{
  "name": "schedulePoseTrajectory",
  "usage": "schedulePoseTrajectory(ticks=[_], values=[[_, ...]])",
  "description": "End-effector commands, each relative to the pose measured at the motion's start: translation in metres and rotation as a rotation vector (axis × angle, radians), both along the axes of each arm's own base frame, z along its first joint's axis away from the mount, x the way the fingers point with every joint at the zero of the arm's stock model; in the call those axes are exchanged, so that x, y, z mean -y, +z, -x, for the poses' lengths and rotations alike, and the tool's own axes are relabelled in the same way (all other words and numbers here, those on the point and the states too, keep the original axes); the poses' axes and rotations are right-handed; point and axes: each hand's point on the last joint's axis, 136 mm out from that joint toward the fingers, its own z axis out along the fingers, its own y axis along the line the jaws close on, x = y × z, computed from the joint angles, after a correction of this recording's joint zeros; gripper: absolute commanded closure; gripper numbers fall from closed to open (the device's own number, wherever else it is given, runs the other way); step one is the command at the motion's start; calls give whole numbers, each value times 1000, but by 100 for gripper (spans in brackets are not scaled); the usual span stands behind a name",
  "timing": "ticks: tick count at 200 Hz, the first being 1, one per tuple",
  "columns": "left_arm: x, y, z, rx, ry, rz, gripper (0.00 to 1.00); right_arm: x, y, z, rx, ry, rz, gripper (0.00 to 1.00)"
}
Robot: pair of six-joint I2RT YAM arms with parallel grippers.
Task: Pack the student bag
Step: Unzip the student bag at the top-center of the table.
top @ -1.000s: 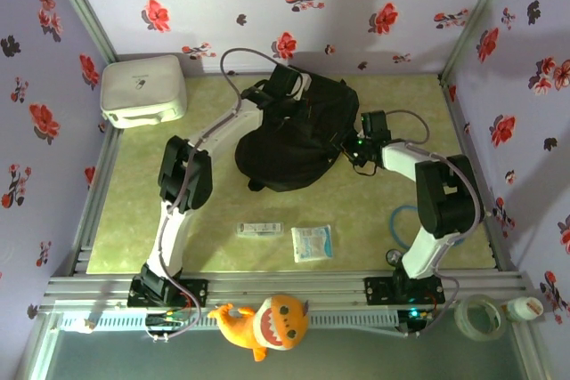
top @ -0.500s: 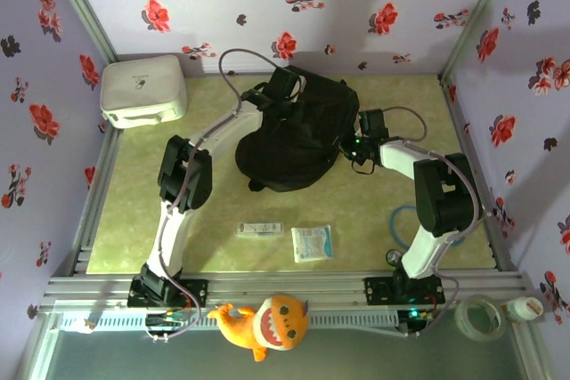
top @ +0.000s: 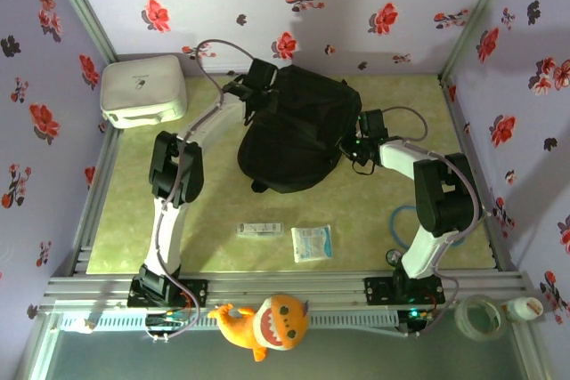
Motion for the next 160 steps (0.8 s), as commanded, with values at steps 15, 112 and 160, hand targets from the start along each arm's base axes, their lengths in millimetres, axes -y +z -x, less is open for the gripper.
schedulePoseTrajectory(ticks=[15,112,160], values=[[-49,-7,-16,12,157,-72,100,23,-23,12,-89,-32,114,89],[-93,-28,27,-101,315,64,100,-18,-2,-58,58,129,72,89],[-100,-31,67,-146,316,129,98,-30,49,-82,161,215,83,69]])
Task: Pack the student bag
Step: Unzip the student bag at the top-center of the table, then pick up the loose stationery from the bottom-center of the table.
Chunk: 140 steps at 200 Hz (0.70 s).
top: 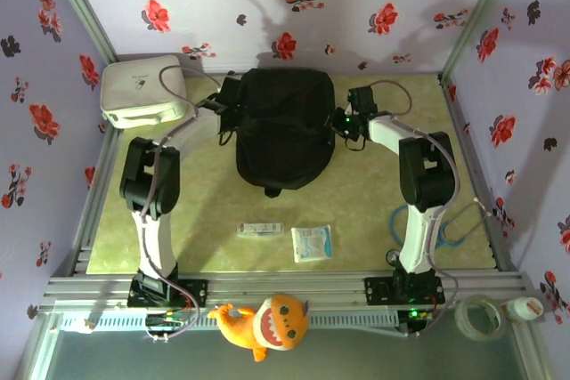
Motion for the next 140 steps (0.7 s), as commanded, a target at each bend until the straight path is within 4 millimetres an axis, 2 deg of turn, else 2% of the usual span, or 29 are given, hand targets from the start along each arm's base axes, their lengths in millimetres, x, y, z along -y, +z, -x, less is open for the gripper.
schedulePoseTrajectory(ticks=[1,24,42,59,74,91,112,140], values=[[-10,10,15,-8,40,39,97,0,35,-5,66,47,30,68],[-14,26,25,5,40,62,63,-1,66,20,106,84,71,50],[-21,41,33,25,46,91,47,-5,77,54,118,132,139,38],[-32,56,42,55,62,123,40,-21,84,87,131,229,185,29],[-43,70,50,103,74,147,34,-42,83,122,138,331,216,22],[-58,81,60,128,95,166,30,-63,78,151,146,430,224,18],[-78,87,72,137,125,182,25,-92,71,180,185,564,266,14],[-106,94,85,155,177,216,19,-135,51,213,225,783,358,14]])
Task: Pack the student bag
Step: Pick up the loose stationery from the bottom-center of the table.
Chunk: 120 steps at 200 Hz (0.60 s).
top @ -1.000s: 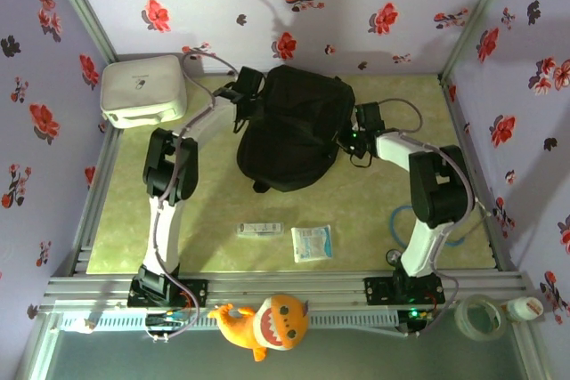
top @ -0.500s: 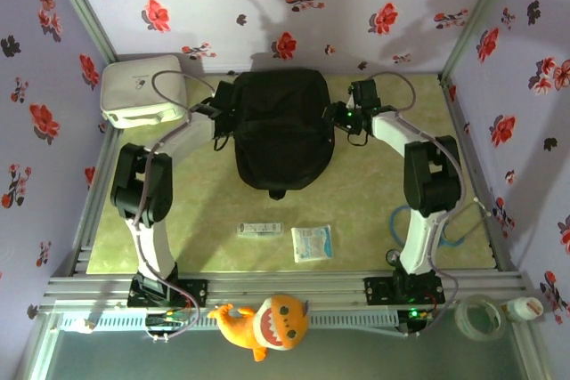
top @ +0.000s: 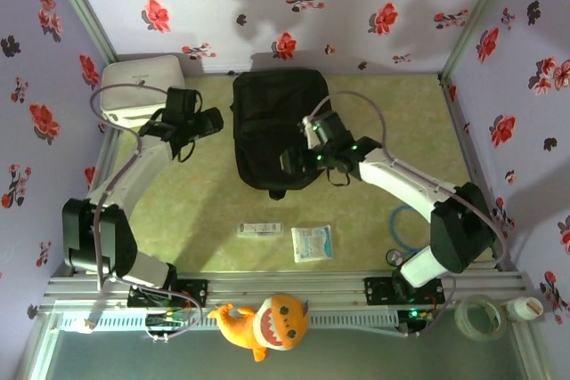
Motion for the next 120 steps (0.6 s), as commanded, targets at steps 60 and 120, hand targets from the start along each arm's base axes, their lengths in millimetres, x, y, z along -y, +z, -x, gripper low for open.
schedulePoseTrajectory(ticks=[60,120], values=[[-61,3,36,16,119,82,11,-88,-60,91,43,599,267,16],[-68,-3,40,0,115,85,7,-88,-93,128,-13,740,384,17]])
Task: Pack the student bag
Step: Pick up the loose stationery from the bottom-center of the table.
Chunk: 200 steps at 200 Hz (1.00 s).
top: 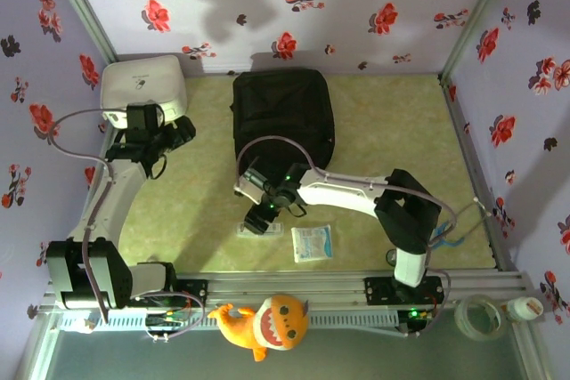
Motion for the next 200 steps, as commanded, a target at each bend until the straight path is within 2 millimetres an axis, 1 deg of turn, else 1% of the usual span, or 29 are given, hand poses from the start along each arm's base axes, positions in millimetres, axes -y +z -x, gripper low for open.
schedulePoseTrajectory(ticks=[1,27,53,71,88,125,148,173,200], values=[[2,-2,4,-7,-21,14,7,11,-15,12,-14,71,90,17],[3,-3,3,-12,-26,17,7,20,-29,16,-15,93,172,19],[3,-4,3,-14,-28,21,6,23,-38,19,-6,118,217,19],[3,-5,4,-17,-30,19,6,25,-44,17,3,118,244,20],[4,-7,3,-22,-31,21,6,27,-51,17,8,123,275,23],[5,-9,2,-34,-34,23,5,31,-63,23,4,151,328,29],[6,-9,1,-33,-36,30,5,32,-68,24,-1,156,344,35],[8,-11,-1,-38,-45,44,5,31,-68,26,-9,159,340,43],[11,-13,-2,-45,-54,56,5,27,-59,24,10,143,290,46]])
